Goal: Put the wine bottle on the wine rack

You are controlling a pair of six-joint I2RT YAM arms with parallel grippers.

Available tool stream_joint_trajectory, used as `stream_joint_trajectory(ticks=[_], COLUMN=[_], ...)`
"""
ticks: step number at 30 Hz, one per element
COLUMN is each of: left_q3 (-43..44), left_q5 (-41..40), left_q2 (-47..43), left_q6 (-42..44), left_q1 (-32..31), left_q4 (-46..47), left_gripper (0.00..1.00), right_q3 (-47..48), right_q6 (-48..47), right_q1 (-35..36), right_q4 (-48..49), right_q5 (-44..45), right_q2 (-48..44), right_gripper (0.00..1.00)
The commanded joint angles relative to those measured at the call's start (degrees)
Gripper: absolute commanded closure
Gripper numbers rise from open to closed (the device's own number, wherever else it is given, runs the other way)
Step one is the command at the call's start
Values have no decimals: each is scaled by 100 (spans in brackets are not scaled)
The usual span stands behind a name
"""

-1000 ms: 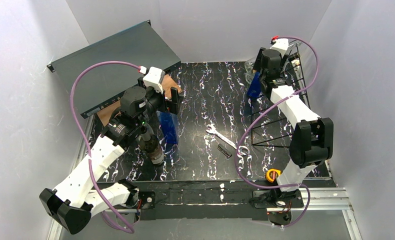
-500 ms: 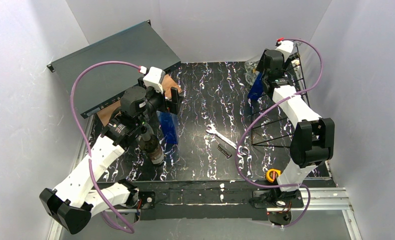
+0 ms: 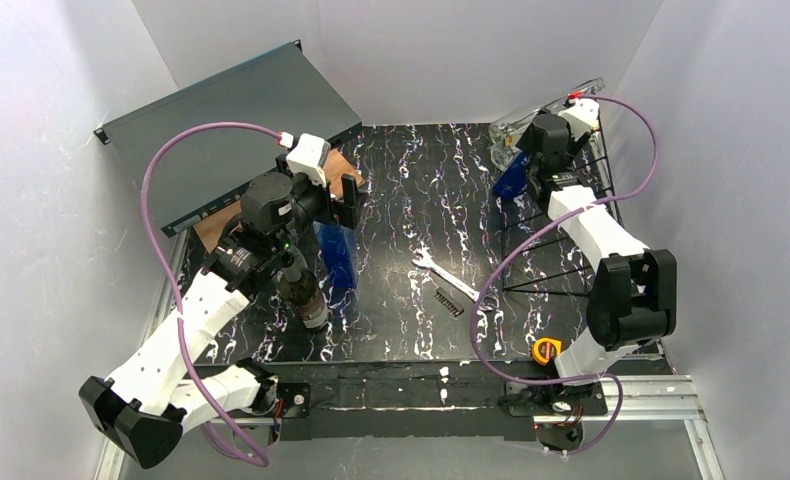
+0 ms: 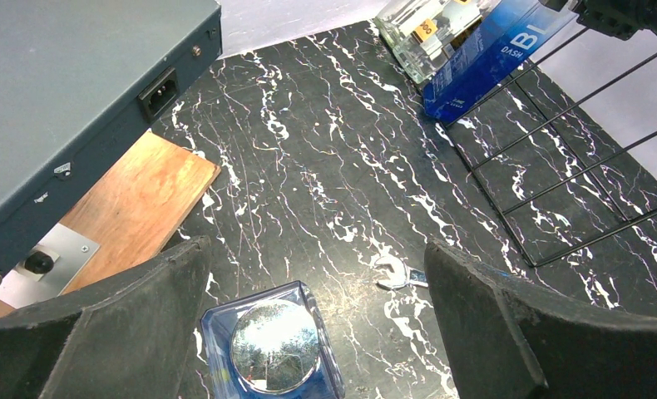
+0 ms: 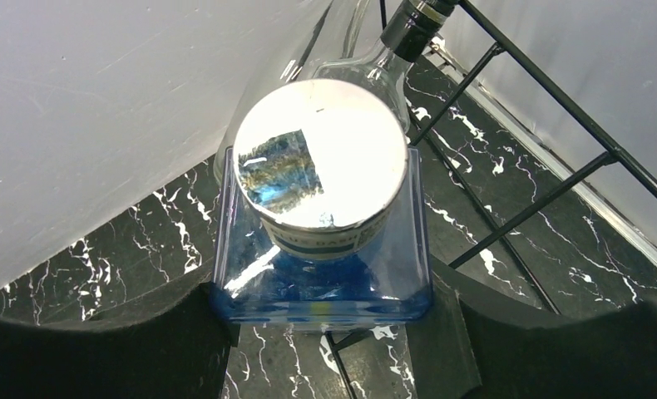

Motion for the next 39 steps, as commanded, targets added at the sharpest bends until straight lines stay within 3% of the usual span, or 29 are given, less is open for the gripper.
stream_joint_trajectory(ticks=[1,11,18,24,39], left_q3=[200,211,211,215,212], left_q5=[48,43,54,54,105], left_q2=[-66,-79,-86,-85,-3], left_q6=[-20,-20,-38,-37,-72], left_q1=[-20,-21,-21,-20,-20], left_q4=[28,19,19,19,28], left_gripper=[1,1,1,1,1], right_q3=[-334,-1029,-1255,-1280,-1135], right_q6=[622,766,519,147,-564], right_q1=[159,-81,-349,-728,-1567], right_q4=[140,533,757,918,910], right_q5=[-482,-518,-680,-1190,-2276], right_q2=[-158,-414,-442,-420,-179], right_gripper=[99,98,90,77,60])
